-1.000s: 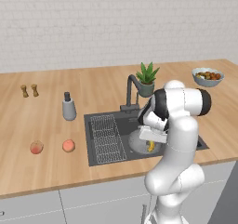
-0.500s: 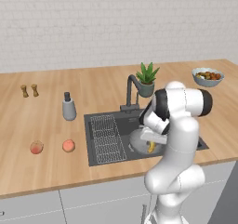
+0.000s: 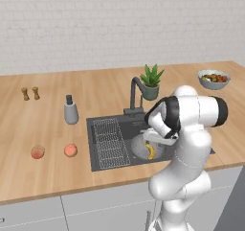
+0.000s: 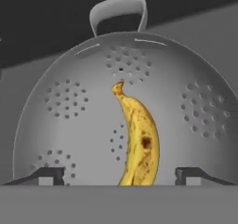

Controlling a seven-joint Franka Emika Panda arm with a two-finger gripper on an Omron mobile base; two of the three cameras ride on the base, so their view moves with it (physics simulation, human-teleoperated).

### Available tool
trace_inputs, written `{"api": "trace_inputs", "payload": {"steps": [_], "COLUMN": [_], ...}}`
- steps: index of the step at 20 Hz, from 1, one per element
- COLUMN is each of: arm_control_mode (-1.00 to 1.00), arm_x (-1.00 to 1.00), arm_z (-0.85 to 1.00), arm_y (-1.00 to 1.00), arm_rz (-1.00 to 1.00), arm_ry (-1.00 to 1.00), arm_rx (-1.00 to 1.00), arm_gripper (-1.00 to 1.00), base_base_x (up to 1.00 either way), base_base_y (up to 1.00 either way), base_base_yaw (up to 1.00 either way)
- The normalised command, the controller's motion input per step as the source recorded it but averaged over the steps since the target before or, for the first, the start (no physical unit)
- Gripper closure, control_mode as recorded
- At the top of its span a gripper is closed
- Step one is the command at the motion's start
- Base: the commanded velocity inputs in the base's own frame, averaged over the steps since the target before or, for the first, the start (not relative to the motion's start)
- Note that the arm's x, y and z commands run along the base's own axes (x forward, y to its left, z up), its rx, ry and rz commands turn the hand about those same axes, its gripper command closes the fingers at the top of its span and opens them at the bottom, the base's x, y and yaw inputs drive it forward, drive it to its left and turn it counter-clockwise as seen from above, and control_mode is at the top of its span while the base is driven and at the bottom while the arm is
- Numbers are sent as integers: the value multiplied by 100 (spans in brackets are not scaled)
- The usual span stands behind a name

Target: Put the colander in the sink, put the peach, banana, peach in the colander, and turn on the sink faucet and pour water over the colander.

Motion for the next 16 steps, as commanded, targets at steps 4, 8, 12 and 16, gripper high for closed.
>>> {"api": "trace_inputs", "payload": {"steps": [4,8,12,16], "arm_control_mode": [-100,-100,-100,-100], "arm_x": [-17,-19,-26,-38], "arm_z": [82,98,95,83], "arm_y": [0,0,0,0], "arm_rz": [0,0,0,-2], "arm_ry": [-23,-21,-17,-14], "arm_rx": [6,3,0,0], "arm_gripper": [-100,-100,-100,-100], "base_base_x": [0,0,0,0], "base_base_y": [0,0,0,0], "base_base_yaw": [0,0,0,0]}}
